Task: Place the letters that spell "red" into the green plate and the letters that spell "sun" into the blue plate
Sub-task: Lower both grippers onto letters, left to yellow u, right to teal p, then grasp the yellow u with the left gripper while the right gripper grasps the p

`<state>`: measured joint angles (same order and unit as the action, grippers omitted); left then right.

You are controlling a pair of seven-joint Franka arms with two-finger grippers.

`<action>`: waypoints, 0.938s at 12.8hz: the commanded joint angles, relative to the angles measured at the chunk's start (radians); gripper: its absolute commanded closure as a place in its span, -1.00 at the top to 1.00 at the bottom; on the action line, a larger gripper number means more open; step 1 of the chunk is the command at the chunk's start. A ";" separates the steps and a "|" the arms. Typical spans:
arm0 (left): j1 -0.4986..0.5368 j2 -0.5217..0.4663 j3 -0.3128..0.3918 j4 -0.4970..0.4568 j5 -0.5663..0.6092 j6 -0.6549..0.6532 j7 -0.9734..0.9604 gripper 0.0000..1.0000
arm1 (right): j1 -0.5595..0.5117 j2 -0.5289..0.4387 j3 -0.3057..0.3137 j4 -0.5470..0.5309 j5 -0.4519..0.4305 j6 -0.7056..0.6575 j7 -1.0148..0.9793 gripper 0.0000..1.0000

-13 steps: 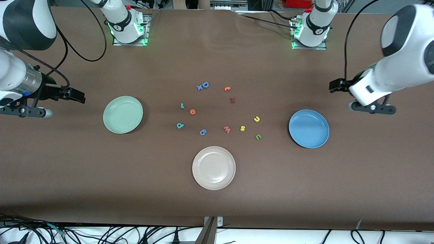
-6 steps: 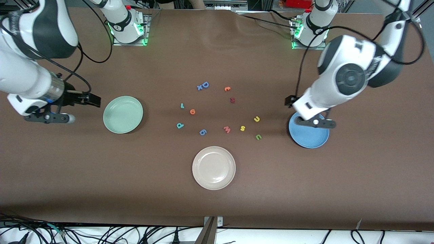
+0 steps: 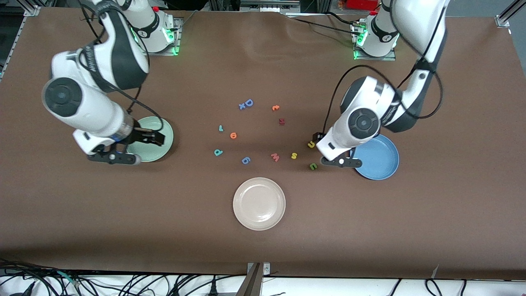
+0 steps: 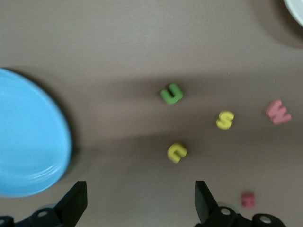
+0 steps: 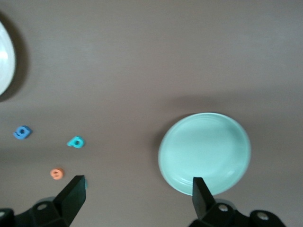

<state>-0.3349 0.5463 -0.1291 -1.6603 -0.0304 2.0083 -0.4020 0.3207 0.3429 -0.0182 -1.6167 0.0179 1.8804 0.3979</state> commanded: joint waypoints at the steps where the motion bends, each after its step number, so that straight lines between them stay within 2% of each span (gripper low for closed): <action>1: -0.024 0.081 0.005 0.036 -0.016 0.110 -0.073 1.00 | 0.087 0.082 -0.009 0.006 0.016 0.078 0.119 0.99; 3: -0.026 0.132 0.009 0.036 -0.009 0.193 -0.074 0.93 | 0.148 0.183 -0.011 0.021 0.011 0.193 0.226 0.99; 5: -0.026 0.155 0.009 0.036 -0.019 0.234 -0.078 0.66 | 0.181 0.260 -0.013 0.037 0.005 0.288 0.333 0.99; 7: -0.024 0.179 0.009 0.037 -0.019 0.237 -0.103 0.60 | 0.193 0.306 -0.013 0.040 -0.016 0.345 0.412 0.99; 8: -0.023 0.187 0.009 0.037 -0.017 0.237 -0.106 0.40 | 0.195 0.321 -0.013 0.040 -0.015 0.362 0.473 0.99; 9: -0.026 0.193 0.011 0.043 -0.016 0.247 -0.104 0.32 | 0.199 0.333 -0.013 0.040 -0.016 0.367 0.552 0.99; 12: -0.027 0.196 0.011 0.073 -0.014 0.250 -0.098 0.33 | 0.196 0.370 -0.013 0.040 0.006 0.368 0.738 0.99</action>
<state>-0.3523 0.7283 -0.1259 -1.6307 -0.0306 2.2623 -0.4999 0.5084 0.6807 -0.0213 -1.6057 0.0159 2.2500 1.0293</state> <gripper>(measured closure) 0.335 0.004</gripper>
